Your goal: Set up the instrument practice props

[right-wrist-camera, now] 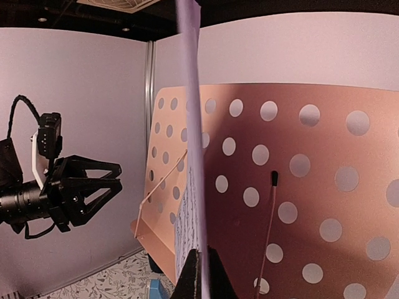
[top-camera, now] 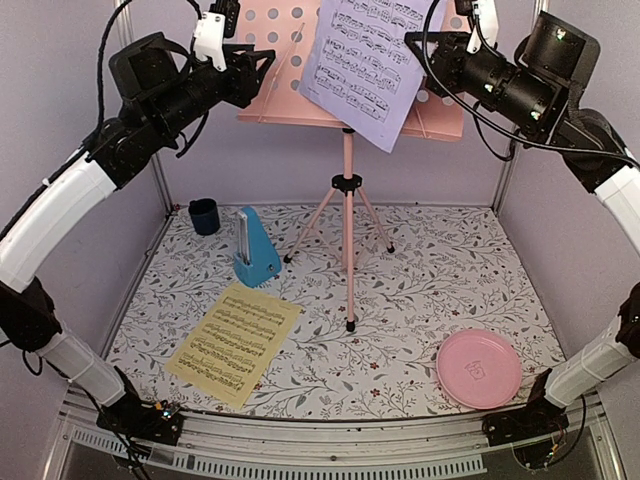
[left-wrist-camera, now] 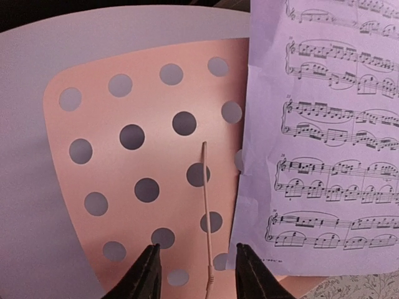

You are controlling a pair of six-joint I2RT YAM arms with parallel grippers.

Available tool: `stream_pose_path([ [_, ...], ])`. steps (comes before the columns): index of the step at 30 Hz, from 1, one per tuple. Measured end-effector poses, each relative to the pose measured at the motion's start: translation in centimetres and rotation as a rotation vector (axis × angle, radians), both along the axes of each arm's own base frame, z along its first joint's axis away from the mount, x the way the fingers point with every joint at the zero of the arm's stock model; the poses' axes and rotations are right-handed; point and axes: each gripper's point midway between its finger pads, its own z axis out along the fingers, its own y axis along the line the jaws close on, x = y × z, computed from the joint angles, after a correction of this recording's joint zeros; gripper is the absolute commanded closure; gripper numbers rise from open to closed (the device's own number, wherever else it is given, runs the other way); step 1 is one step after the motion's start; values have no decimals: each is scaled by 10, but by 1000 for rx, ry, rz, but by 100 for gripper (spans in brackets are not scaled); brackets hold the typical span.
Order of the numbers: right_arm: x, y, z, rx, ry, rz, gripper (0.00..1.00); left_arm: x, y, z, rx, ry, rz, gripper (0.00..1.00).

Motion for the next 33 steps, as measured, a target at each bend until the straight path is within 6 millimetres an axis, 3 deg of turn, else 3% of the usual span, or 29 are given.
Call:
stream_pose_path([
  [12, 30, 2, -1, -110, -60, -166, 100, 33, -33, -23, 85, 32, -25, 63],
  [22, 40, -2, 2, -167, -110, -250, 100, 42, -37, -10, 100, -4, 1, 78],
  [33, 46, -4, 3, -206, -139, -305, 100, 51, -40, -15, 126, -3, 25, 97],
])
